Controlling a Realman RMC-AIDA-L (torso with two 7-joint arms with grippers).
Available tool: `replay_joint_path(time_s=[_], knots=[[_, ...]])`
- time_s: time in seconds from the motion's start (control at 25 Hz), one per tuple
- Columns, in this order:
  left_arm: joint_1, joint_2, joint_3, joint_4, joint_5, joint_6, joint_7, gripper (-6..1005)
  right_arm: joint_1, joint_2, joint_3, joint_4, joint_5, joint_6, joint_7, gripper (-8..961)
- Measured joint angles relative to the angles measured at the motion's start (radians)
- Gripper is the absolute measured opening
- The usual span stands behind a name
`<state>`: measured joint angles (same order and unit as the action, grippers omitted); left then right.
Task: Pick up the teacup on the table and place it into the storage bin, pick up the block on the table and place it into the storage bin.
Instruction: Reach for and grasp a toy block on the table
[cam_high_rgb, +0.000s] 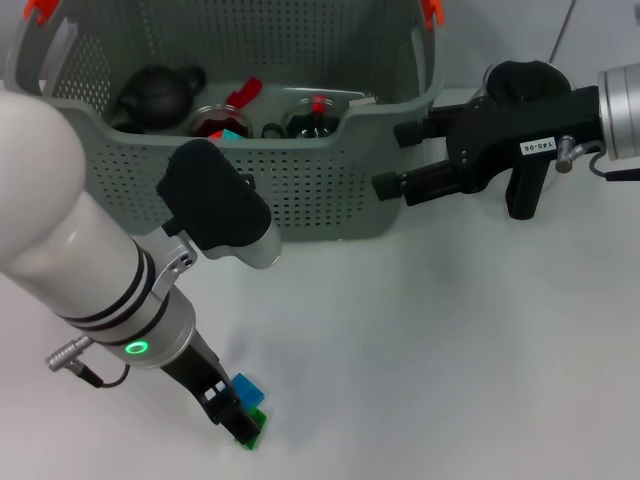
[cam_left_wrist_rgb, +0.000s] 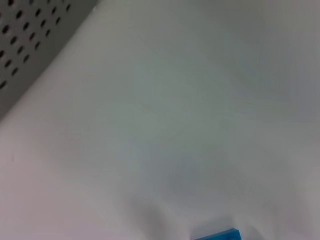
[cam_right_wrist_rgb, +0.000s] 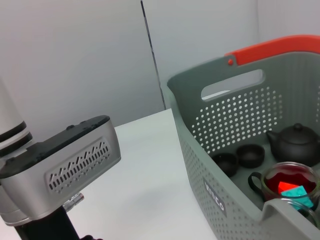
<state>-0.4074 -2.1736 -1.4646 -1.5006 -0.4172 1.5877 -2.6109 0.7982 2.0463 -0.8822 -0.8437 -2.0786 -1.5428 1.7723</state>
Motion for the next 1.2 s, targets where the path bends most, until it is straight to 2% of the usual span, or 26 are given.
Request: replay_joint_path(time_s=[0.44,1.2], knots=[[0.001,0.007,-0.042,0.012,0.025,0.001,0.008,950,-0.002,0.0,0.003,0.0,0.0,0.001,-0.001,928],[-0.007,0.001,-0.02,0.055,0.035,-0.009,0.006,949,-0.004,0.0,0.003,0.0,0.009,0.0,-0.001,928]])
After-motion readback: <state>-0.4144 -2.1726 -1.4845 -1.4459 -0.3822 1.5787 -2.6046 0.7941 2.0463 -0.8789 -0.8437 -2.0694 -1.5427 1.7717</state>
